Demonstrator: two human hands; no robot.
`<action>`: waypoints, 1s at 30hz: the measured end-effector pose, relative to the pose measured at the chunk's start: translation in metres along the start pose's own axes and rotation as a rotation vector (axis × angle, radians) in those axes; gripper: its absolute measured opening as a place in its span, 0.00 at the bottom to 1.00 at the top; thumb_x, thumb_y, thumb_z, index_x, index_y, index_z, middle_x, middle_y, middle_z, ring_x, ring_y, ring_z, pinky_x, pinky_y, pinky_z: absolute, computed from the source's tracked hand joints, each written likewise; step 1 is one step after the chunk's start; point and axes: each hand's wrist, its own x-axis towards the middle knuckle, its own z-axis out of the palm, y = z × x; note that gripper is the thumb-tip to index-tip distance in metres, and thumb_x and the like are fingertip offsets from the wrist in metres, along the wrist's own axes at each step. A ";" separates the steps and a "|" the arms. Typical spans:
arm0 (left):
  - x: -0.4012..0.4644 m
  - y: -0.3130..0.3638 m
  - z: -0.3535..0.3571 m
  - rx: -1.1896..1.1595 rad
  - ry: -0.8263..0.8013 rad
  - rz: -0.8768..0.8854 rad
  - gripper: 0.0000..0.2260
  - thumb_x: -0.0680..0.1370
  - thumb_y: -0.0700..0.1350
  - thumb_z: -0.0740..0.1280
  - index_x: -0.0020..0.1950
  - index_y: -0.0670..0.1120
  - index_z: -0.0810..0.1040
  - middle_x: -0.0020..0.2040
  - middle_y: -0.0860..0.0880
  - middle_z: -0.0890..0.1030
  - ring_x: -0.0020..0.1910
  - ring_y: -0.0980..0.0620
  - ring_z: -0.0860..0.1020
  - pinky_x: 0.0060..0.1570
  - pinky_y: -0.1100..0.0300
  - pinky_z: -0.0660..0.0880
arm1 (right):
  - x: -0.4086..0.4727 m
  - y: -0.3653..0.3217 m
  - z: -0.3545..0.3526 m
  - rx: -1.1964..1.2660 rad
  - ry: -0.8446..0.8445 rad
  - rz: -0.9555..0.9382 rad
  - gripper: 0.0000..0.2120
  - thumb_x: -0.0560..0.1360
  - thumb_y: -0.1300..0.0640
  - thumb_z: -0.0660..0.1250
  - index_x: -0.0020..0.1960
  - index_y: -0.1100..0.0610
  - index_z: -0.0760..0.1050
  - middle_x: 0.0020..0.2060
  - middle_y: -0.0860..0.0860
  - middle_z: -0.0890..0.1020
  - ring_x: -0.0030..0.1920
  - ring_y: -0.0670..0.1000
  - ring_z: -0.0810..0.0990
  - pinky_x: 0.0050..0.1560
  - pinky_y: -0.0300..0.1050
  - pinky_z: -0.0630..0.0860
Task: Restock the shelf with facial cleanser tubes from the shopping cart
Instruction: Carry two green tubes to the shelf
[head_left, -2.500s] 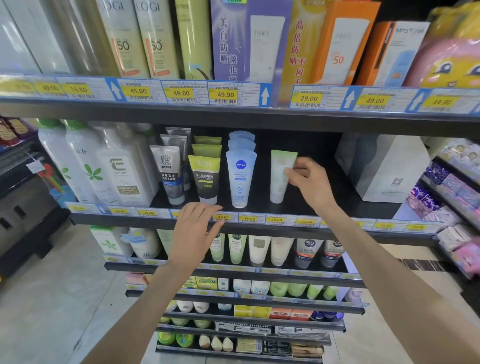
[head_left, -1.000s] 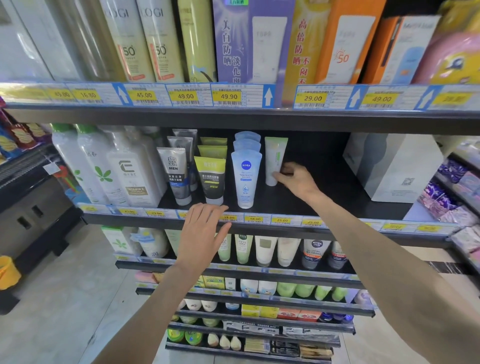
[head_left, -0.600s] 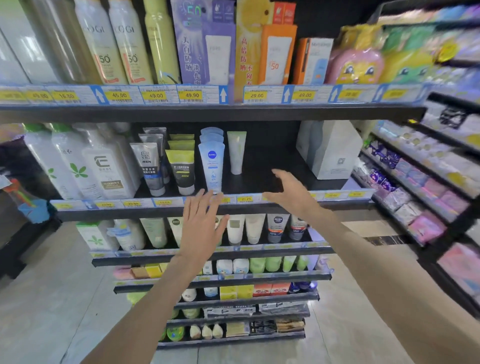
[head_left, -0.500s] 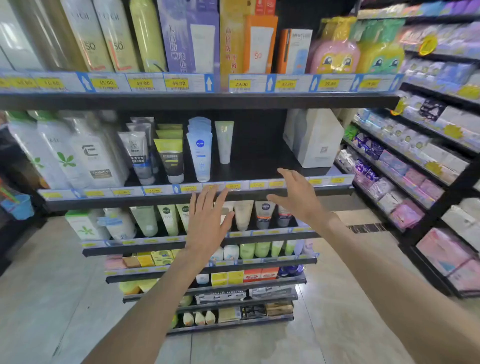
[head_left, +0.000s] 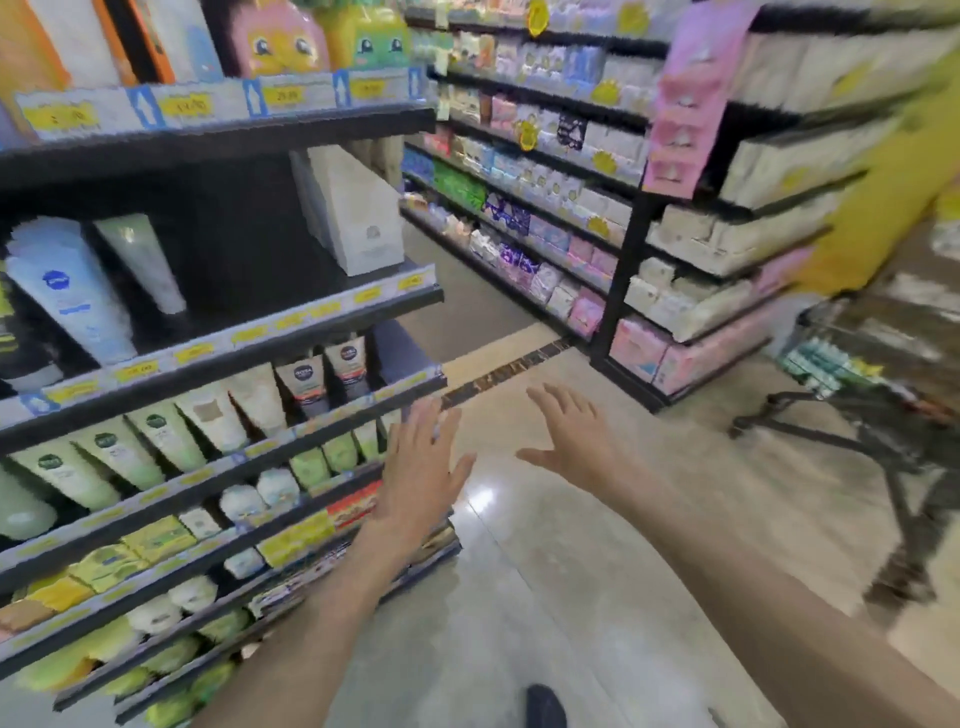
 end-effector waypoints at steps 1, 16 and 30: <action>0.007 0.017 0.009 -0.004 -0.010 0.042 0.30 0.83 0.60 0.60 0.81 0.50 0.61 0.81 0.45 0.63 0.81 0.42 0.57 0.78 0.41 0.57 | -0.011 0.018 -0.002 0.006 -0.003 0.042 0.42 0.75 0.36 0.70 0.81 0.49 0.55 0.80 0.53 0.60 0.79 0.57 0.58 0.77 0.56 0.59; 0.165 0.344 0.152 -0.118 -0.180 0.512 0.28 0.82 0.62 0.55 0.79 0.50 0.65 0.79 0.45 0.66 0.79 0.42 0.62 0.76 0.42 0.60 | -0.120 0.344 -0.033 0.011 0.020 0.536 0.43 0.73 0.33 0.69 0.80 0.49 0.57 0.77 0.51 0.64 0.77 0.55 0.62 0.74 0.56 0.62; 0.296 0.553 0.280 -0.178 -0.363 0.672 0.28 0.83 0.62 0.56 0.79 0.49 0.66 0.79 0.45 0.67 0.78 0.42 0.64 0.76 0.42 0.61 | -0.124 0.578 -0.051 0.039 -0.003 0.794 0.42 0.76 0.33 0.66 0.81 0.50 0.55 0.78 0.53 0.63 0.78 0.57 0.61 0.77 0.56 0.61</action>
